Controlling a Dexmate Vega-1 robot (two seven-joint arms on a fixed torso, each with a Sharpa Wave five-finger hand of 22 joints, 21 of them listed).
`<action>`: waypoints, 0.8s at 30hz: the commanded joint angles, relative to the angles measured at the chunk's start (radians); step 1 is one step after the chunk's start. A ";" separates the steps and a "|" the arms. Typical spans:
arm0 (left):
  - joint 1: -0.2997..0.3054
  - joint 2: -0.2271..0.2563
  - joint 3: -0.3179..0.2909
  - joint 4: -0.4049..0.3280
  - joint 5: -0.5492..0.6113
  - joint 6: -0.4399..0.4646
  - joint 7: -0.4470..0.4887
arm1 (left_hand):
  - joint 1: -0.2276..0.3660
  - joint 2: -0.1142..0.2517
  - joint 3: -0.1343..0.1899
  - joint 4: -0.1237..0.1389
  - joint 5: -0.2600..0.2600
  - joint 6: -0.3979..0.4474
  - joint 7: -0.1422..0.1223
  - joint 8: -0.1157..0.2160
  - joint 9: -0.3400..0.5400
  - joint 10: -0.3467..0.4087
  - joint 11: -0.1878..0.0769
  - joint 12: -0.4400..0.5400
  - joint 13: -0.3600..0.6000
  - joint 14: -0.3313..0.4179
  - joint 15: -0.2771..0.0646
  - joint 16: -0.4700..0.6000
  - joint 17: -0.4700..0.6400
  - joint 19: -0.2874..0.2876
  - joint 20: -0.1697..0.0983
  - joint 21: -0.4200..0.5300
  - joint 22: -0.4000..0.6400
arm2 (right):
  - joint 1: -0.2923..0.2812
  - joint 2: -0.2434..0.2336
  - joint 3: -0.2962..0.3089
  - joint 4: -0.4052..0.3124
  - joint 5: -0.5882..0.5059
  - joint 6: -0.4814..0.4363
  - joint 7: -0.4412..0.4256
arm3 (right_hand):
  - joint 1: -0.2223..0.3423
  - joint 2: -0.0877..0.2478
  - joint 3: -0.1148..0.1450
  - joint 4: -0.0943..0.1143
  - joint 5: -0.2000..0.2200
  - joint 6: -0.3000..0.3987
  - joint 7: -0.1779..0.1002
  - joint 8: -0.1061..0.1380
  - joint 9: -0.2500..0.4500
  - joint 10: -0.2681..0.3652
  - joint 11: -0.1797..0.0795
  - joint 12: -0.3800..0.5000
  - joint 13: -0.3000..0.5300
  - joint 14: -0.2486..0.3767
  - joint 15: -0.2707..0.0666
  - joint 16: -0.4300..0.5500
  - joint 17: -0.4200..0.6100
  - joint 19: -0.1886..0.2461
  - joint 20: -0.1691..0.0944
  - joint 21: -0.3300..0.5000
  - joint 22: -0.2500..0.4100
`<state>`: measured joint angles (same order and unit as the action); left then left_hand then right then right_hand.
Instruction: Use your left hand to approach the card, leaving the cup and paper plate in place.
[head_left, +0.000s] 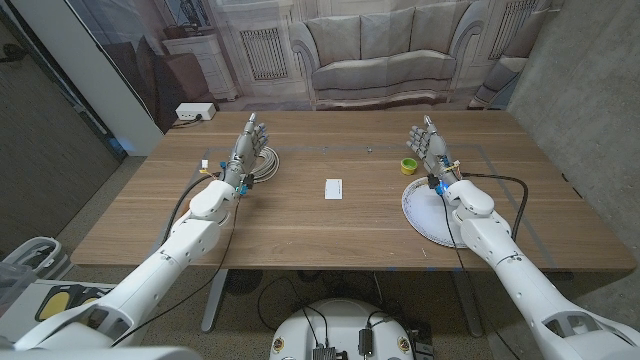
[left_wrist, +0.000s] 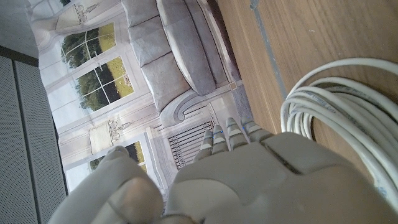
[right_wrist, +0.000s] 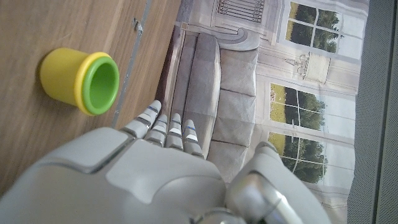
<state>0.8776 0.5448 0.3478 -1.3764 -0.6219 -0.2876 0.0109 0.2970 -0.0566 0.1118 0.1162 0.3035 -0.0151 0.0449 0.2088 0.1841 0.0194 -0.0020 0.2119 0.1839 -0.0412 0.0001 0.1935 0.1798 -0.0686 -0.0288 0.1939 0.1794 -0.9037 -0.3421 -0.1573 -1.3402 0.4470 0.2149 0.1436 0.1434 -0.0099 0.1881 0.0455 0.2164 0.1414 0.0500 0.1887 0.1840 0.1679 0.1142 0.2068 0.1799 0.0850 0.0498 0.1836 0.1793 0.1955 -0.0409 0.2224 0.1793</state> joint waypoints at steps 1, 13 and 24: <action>0.000 0.008 0.003 -0.027 0.032 -0.033 0.001 | 0.013 0.004 0.002 -0.003 0.006 0.010 0.001 0.006 0.001 0.013 -0.003 0.006 0.005 0.009 0.000 0.005 0.003 0.003 -0.003 0.009 0.001 | -0.027 0.026 0.042 -0.035 -0.034 0.008 0.019 | 0.006 0.001 0.004 -0.005 0.002 0.004 0.000 0.007 0.004 0.004 -0.001 0.004 0.005 0.010 0.000 0.004 0.002 0.008 0.003 0.001 0.004; -0.023 -0.016 0.018 -0.003 0.052 -0.074 -0.011 | 0.037 0.016 0.001 -0.013 0.011 0.051 -0.003 0.010 0.001 0.054 -0.008 0.013 0.004 0.055 -0.009 0.011 0.002 0.052 -0.055 0.024 0.001 | -0.063 0.017 0.063 -0.080 -0.046 0.006 0.009 | 0.005 0.002 0.003 -0.006 0.001 0.004 0.000 0.007 0.004 0.008 -0.003 0.006 0.005 0.013 -0.002 0.005 0.003 0.010 0.002 0.000 0.004; -0.011 -0.016 0.009 0.005 0.050 -0.128 -0.036 | 0.043 0.016 -0.002 -0.016 0.013 0.061 0.001 0.009 0.001 0.063 -0.008 0.012 0.004 0.064 -0.012 0.009 0.002 0.068 -0.067 0.027 0.001 | -0.056 0.033 0.056 -0.068 -0.052 0.011 0.005 | 0.005 0.001 0.002 -0.006 0.000 0.006 -0.001 0.007 0.004 0.012 0.001 0.007 0.005 0.015 -0.001 0.005 0.003 0.011 0.003 -0.002 0.005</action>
<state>0.8610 0.5261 0.3589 -1.3714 -0.5852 -0.3735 -0.0104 0.3314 -0.0380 0.1104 0.1062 0.3108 0.0369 0.0465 0.2164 0.1839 0.0727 -0.0052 0.2187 0.1837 0.0148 -0.0078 0.2012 0.1796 -0.0093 -0.0305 0.2126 0.1792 -0.9574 -0.3220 -0.1021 -1.4078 0.4025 0.2204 0.1520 0.1444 -0.0089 0.1881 0.0455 0.2164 0.1413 0.0500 0.1887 0.1838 0.1677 0.1142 0.2067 0.1804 0.0925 0.0504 0.1836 0.1792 0.1953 -0.0408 0.2216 0.1791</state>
